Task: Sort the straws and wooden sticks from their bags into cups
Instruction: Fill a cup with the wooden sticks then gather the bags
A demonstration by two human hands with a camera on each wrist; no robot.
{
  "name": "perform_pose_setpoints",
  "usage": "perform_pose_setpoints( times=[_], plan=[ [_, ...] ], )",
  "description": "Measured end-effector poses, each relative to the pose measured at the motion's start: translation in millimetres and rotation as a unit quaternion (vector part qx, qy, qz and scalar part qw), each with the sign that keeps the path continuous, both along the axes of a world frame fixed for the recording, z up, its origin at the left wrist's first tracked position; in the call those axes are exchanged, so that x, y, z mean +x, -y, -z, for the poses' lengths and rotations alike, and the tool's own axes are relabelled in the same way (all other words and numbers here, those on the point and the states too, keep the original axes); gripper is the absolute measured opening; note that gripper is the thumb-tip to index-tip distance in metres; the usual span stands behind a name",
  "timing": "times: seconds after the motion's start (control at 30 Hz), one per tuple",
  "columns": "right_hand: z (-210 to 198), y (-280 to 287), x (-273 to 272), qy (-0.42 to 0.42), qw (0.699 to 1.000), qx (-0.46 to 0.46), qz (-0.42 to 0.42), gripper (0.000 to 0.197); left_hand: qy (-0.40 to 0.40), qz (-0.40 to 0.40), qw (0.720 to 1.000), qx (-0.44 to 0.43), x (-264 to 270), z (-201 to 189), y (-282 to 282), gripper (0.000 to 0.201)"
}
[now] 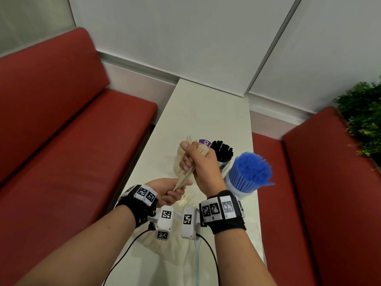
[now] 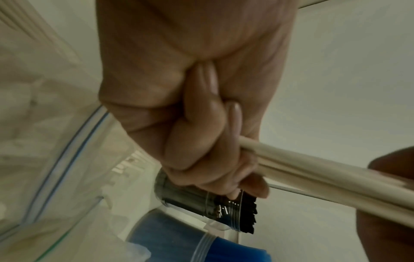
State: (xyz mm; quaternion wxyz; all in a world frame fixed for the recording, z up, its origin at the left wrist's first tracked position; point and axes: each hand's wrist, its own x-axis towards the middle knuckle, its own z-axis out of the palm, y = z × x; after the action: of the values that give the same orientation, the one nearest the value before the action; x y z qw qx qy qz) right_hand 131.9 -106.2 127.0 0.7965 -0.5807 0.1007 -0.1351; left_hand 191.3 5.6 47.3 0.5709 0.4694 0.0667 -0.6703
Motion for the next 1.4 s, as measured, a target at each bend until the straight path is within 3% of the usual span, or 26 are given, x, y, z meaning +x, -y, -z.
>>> perform_pose_setpoints(
  times=[0.17, 0.33, 0.47, 0.53, 0.63, 0.73, 0.8, 0.93, 1.13, 1.23, 1.33, 1.4],
  plan=[
    [10, 11, 2, -0.033, 0.999, -0.009, 0.024, 0.047, 0.027, -0.024, 0.998, 0.06, 0, 10, 8, 0.032],
    [-26, 42, 25, -0.005, 0.987, -0.086, 0.134, 0.046, 0.164, -0.137, 0.975, 0.066, 5, 19, 18, 0.031],
    [-58, 66, 61, 0.071, 0.969, -0.123, 0.201, 0.044, 0.334, -0.136, 0.928, 0.095, 19, 16, 26, 0.018],
    [-51, 68, 80, 0.065, 0.965, -0.137, 0.213, 0.045, 0.423, -0.082, 0.893, 0.133, 22, 16, 32, 0.018],
    [-19, 67, 100, 0.022, 0.964, -0.15, 0.217, 0.053, 0.516, 0.1, 0.825, 0.206, 24, 19, 35, 0.021],
    [20, 66, 106, -0.033, 0.964, -0.148, 0.217, 0.054, 0.573, 0.217, 0.752, 0.242, 21, 27, 36, 0.018],
    [41, 67, 105, -0.074, 0.96, -0.162, 0.215, 0.048, 0.589, 0.265, 0.719, 0.256, 18, 37, 37, 0.025],
    [65, 70, 102, -0.128, 0.955, -0.17, 0.206, 0.037, 0.583, 0.313, 0.695, 0.281, 12, 58, 39, 0.039],
    [63, 76, 104, -0.08, 0.949, -0.191, 0.237, 0.012, 0.576, 0.35, 0.656, 0.339, 3, 84, 48, 0.064],
    [70, 75, 106, -0.113, 0.948, -0.232, 0.186, 0.012, 0.567, 0.385, 0.632, 0.361, -3, 89, 53, 0.074],
    [83, 71, 101, -0.161, 0.943, -0.263, 0.127, 0.008, 0.58, 0.404, 0.592, 0.387, -12, 92, 53, 0.054],
    [85, 70, 98, -0.164, 0.944, -0.254, 0.131, 0.01, 0.604, 0.383, 0.59, 0.375, -14, 95, 48, 0.033]
  ],
)
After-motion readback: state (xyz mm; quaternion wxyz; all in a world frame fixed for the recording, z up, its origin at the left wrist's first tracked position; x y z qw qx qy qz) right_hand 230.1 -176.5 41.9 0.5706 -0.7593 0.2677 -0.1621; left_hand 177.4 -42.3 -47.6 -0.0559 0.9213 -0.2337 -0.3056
